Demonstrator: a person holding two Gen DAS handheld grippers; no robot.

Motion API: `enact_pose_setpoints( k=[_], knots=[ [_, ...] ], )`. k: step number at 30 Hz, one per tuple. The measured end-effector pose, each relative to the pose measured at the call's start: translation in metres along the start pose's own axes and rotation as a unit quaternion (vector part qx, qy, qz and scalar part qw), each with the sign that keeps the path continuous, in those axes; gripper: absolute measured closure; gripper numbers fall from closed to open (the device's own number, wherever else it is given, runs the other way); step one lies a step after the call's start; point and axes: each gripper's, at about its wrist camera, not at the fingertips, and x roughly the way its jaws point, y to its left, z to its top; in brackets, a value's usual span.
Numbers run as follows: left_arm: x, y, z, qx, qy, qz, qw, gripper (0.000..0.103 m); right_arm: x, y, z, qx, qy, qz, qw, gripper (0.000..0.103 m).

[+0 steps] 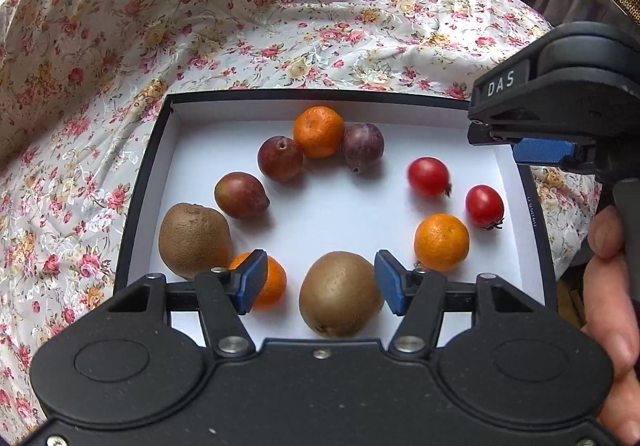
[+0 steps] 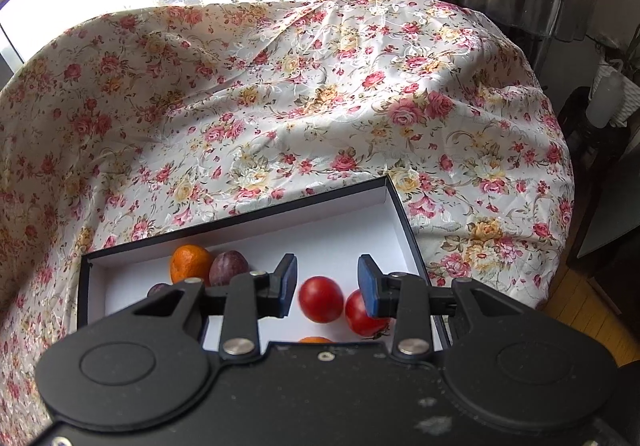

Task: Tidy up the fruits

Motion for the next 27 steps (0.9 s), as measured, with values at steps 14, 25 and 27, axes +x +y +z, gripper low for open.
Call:
enact_pose_setpoints(
  k=[14,25,27],
  knots=[
    [-0.018,0.017,-0.020,-0.018,-0.013,0.017,0.9996,0.040,-0.048,-0.020,-0.033,0.008,-0.049,0.025,0.998,0.066],
    [-0.048,0.031,-0.062,-0.011,-0.017,0.020,0.9996,0.039,-0.084,-0.039,-0.102,0.003,-0.030,-0.008,1.000,0.066],
    [-0.049,0.034,-0.069,-0.011,-0.018,0.022,0.9995,0.039,-0.089,-0.037,-0.113,-0.004,-0.024,-0.004,1.000,0.066]
  ],
)
